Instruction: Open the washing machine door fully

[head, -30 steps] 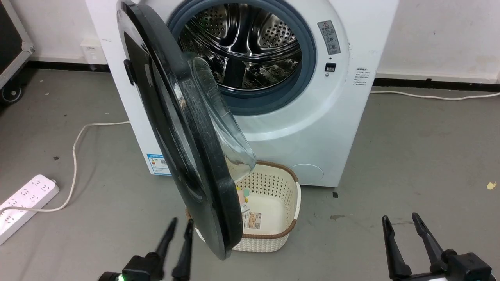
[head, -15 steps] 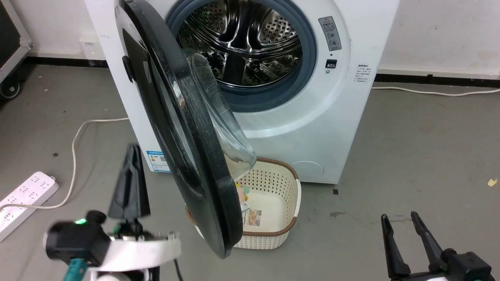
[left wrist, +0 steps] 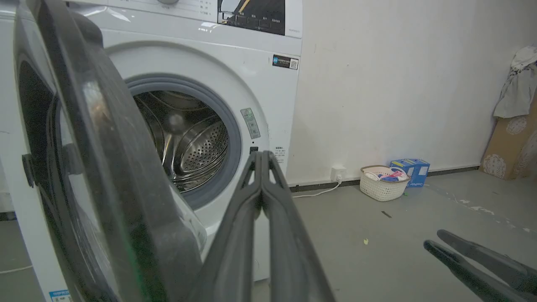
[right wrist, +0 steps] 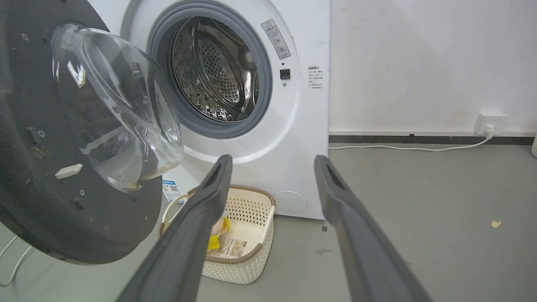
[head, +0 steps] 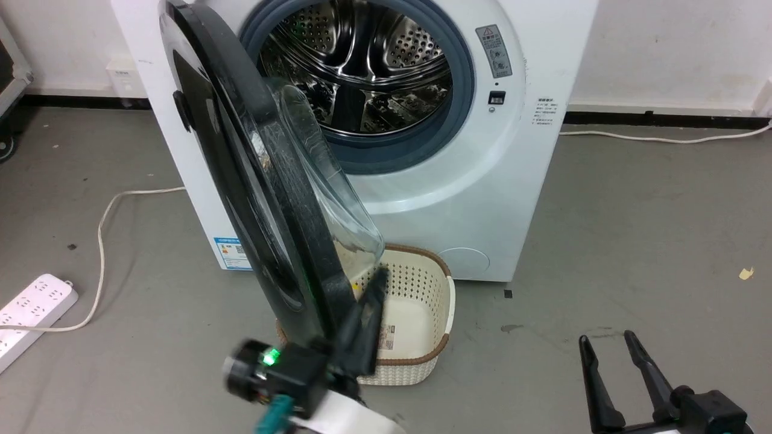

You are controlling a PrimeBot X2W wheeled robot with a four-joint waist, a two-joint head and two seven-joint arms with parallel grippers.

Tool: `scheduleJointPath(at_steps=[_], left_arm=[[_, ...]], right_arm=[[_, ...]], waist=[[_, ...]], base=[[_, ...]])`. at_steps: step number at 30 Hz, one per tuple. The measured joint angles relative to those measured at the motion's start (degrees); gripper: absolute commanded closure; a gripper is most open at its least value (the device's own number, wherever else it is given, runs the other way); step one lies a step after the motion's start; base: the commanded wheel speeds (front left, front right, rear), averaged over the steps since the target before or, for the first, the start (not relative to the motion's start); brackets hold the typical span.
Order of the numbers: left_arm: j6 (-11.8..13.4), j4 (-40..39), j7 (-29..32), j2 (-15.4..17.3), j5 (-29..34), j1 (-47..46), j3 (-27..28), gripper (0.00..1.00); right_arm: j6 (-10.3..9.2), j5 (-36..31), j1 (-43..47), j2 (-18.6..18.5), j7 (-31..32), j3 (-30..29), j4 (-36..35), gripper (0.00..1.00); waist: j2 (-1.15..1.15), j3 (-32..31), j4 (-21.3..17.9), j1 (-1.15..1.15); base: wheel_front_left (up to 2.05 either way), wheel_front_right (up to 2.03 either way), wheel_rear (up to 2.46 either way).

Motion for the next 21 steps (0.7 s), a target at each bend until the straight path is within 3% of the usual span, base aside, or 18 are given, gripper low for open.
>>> scheduleJointPath(at_steps=[5,12,21], left_arm=[[0.0,8.1,2.1,0.0,-2.6,0.9,-4.3,1.0],[2.0,18.2,-0.5,0.0,-4.3,-0.5,-2.9,1.0],[2.3,21.8,-3.1,0.0,-4.8,-1.5,-1.7,1.0]], right_arm=[[0.0,0.0,0.0,0.0,0.0,0.3,0.2,0.0],[0.0,0.3,-0.2,0.0,0.0,0.4,0.4,0.0],[0.0,1.1,-0.1,0.1,0.0,0.2,1.0,0.0]], waist=[[0.0,0.6,-0.3,0.0],[0.0,1.2,-0.3,0.0],[0.0,1.2,2.9,0.0]], base=[[0.0,0.0,0.0],[0.0,0.0,0.0],[0.0,0.0,0.0]])
